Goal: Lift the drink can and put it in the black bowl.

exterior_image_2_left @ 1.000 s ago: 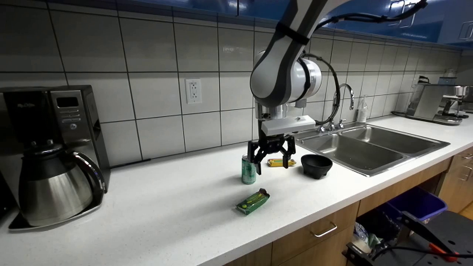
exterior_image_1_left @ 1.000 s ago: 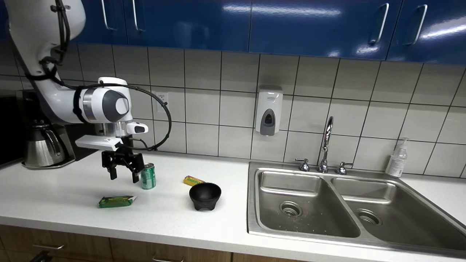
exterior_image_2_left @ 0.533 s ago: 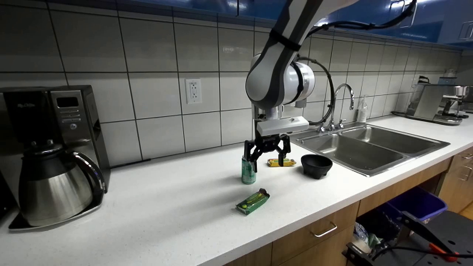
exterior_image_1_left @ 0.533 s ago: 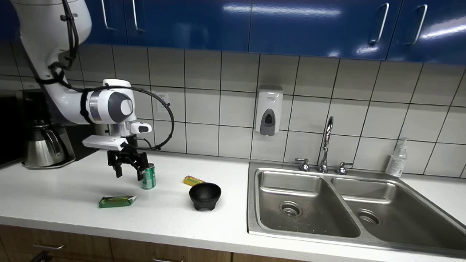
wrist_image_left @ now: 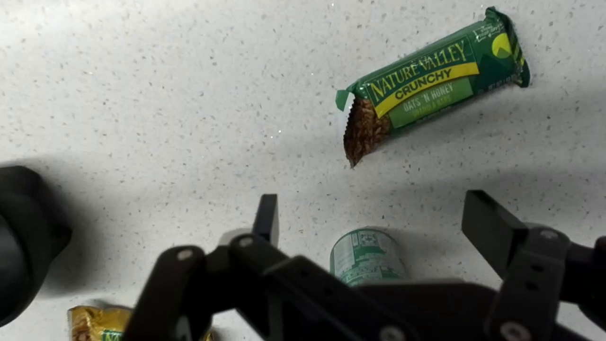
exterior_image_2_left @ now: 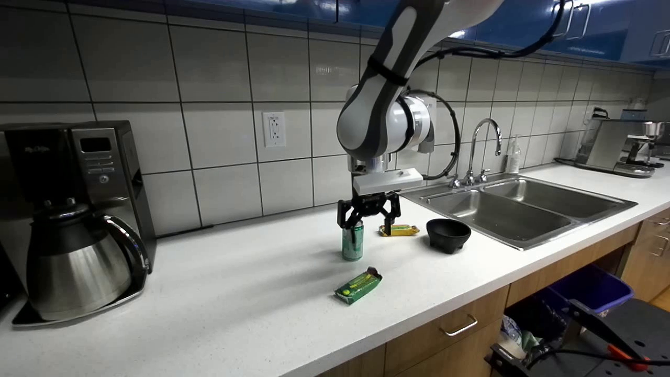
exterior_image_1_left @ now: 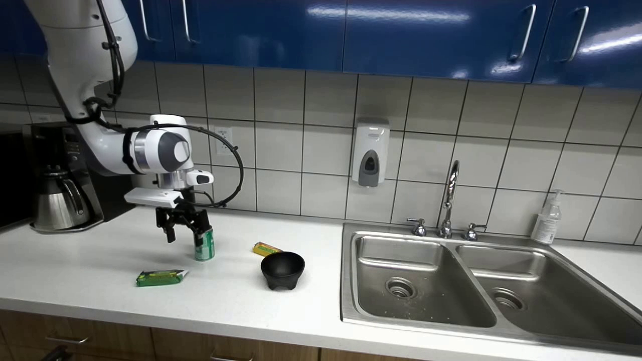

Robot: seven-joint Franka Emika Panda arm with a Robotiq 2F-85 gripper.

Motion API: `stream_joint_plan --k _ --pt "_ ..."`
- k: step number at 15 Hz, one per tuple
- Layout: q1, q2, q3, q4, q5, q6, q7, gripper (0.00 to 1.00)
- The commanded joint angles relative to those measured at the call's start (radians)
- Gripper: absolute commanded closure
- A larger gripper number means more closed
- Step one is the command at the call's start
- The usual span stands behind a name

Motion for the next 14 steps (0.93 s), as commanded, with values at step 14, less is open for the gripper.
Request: stream_joint_plan --k 14 --pt "-0.002 0.201 -0.024 0.307 0.066 -0.19 0.014 0.0"
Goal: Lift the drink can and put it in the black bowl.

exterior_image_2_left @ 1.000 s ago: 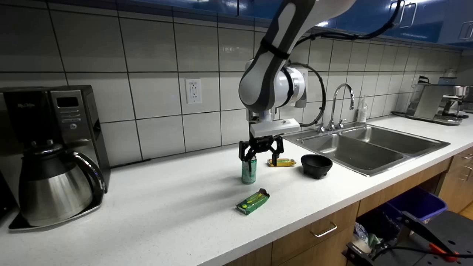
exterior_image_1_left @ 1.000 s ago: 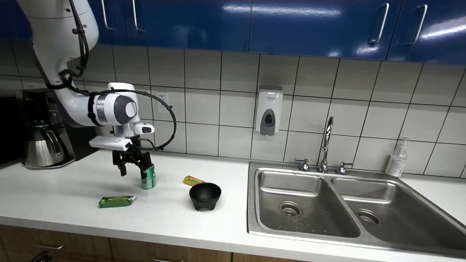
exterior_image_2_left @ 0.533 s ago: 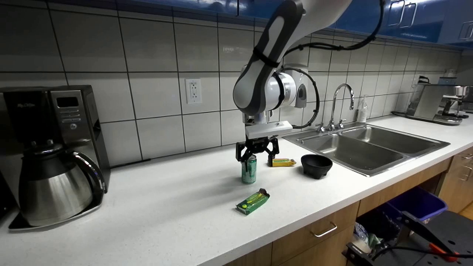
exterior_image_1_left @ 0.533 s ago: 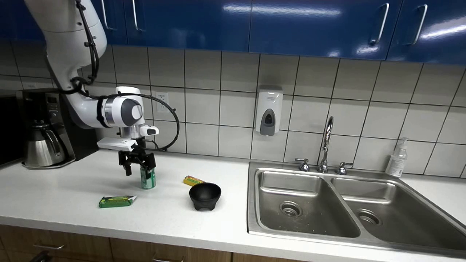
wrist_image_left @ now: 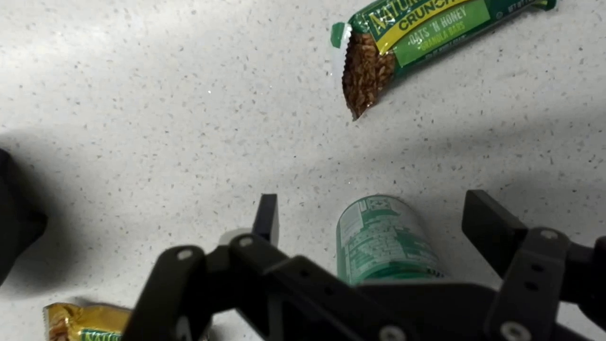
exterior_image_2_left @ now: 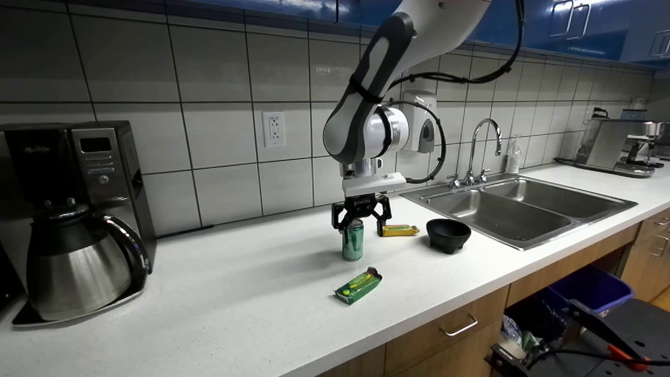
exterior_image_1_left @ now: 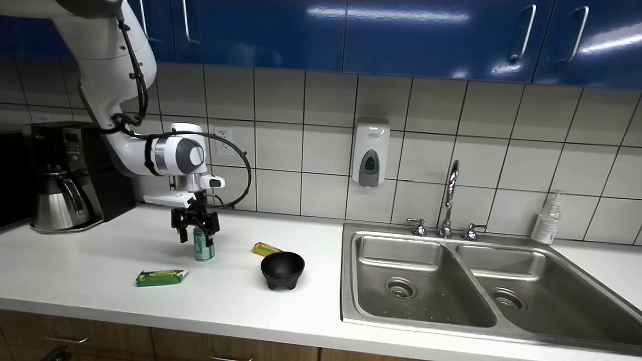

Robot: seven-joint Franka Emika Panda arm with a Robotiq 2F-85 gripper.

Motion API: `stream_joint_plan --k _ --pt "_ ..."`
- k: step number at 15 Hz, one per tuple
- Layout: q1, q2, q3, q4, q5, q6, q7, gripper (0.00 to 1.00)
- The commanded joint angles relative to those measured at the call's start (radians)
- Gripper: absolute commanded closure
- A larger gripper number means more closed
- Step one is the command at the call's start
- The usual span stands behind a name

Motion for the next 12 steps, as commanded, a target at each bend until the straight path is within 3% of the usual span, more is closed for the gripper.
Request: stream_joint_plan --k 1,12 --pt "-0.003 0.05 -0.003 0.093 0.024 -0.071 0.012 0.0" --pt "-0.005 0.141 -0.009 0.229 0.036 -0.151 0.015 0.0"
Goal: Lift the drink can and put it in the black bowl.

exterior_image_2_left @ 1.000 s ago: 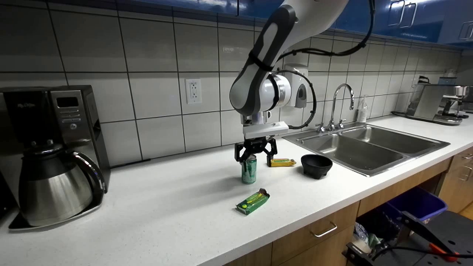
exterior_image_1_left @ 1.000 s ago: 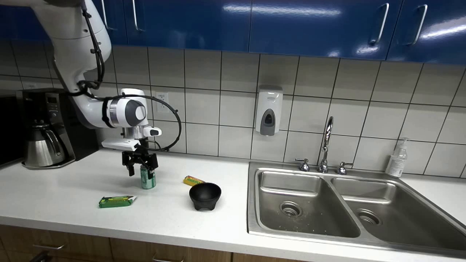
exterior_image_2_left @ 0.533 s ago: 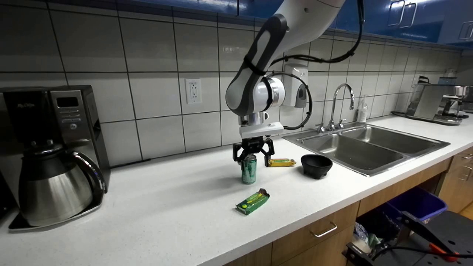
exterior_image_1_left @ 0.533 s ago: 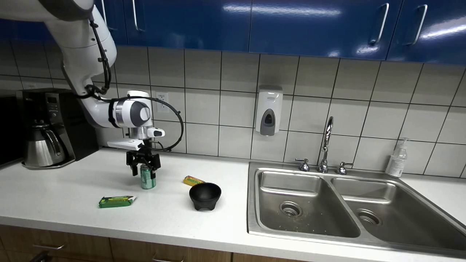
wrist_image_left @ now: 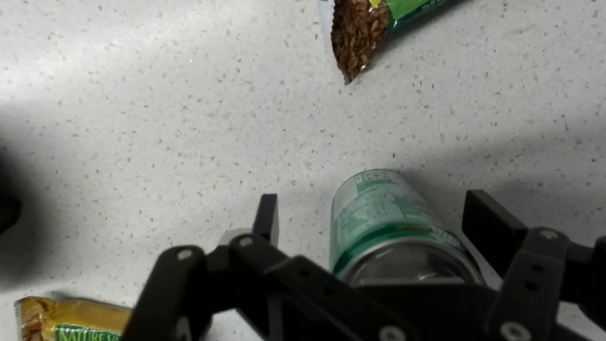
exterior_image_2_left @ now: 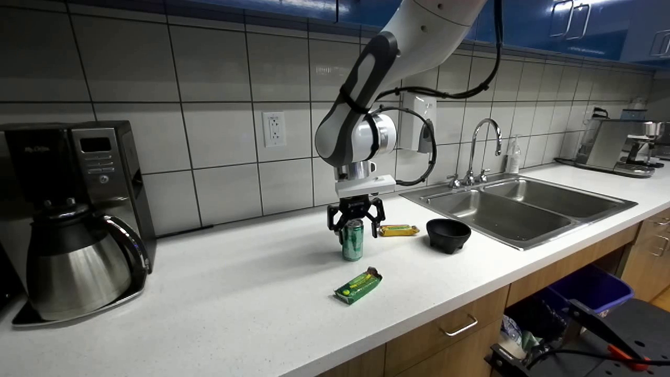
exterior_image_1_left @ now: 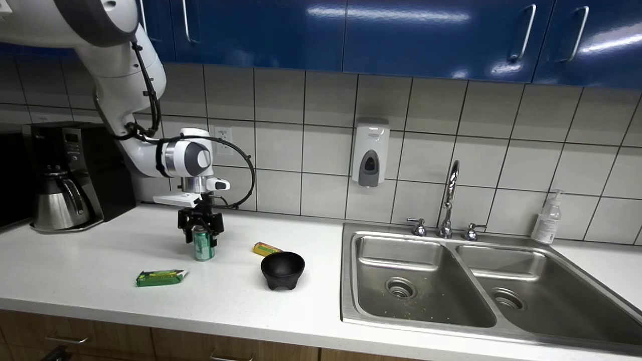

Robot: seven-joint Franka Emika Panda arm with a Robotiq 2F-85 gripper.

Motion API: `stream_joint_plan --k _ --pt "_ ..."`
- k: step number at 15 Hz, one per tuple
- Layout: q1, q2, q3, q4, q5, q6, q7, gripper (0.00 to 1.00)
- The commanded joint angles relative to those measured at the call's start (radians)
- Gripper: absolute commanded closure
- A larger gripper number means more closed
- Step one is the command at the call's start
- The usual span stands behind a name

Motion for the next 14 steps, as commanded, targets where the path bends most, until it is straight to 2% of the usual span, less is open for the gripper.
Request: stream_joint_plan --k 1,2,3,4,8,14 --pt "-0.005 0.039 -0.002 0.077 0.016 -0.065 0.013 0.0" --pt "-0.005 0.045 -0.003 0.087 0.015 -0.071 0.014 0.0" --pt "-0.005 0.05 -0.004 0.095 0.015 -0.074 0.013 0.25" --pt "-0.006 0.055 -0.004 0.102 0.015 -0.078 0.011 0.28" --pt "-0.008 0.069 -0.004 0.131 0.017 -0.096 0.01 0.59" --pt "-0.008 0.05 -0.007 0.121 0.014 -0.098 0.011 0.59"
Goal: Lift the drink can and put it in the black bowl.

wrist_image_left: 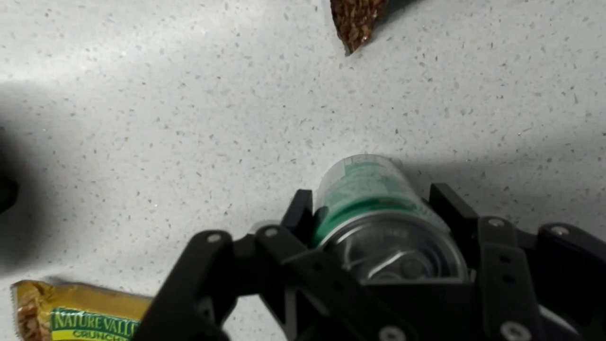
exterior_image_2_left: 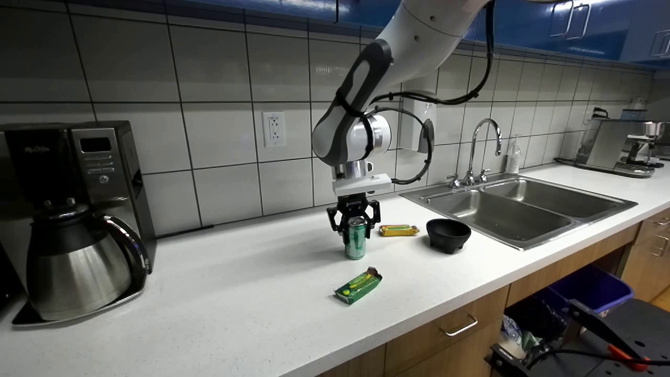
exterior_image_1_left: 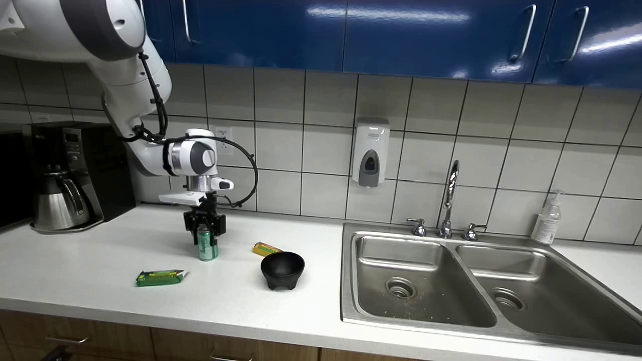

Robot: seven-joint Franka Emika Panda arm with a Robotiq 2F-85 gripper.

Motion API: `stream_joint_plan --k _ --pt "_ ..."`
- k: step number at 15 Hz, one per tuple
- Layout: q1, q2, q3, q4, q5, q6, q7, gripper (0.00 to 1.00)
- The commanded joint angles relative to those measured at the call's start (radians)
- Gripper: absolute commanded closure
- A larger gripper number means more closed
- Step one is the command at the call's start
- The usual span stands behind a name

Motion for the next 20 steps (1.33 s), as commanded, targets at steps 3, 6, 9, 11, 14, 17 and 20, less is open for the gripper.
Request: stream_joint_plan --k 3,6,9,11,14,17,20 --pt "-0.007 -0.022 -0.003 0.006 0.012 -0.026 0.01 0.59" --pt "-0.01 -0.037 -0.005 -0.006 0.011 -0.022 0.009 0.59" --pt "-0.014 -0.056 -0.007 -0.021 0.012 -0.012 0.007 0.59" --pt "-0.019 -0.067 -0.01 -0.031 0.012 -0.006 0.006 0.59" --pt "-0.025 -0.09 -0.019 -0.047 0.01 -0.001 0.008 0.59" --pt "-0.032 -0.12 -0.031 -0.069 0.006 0.005 0.009 0.59" --pt "-0.045 -0.152 -0.042 -0.1 0.005 0.016 0.005 0.59"
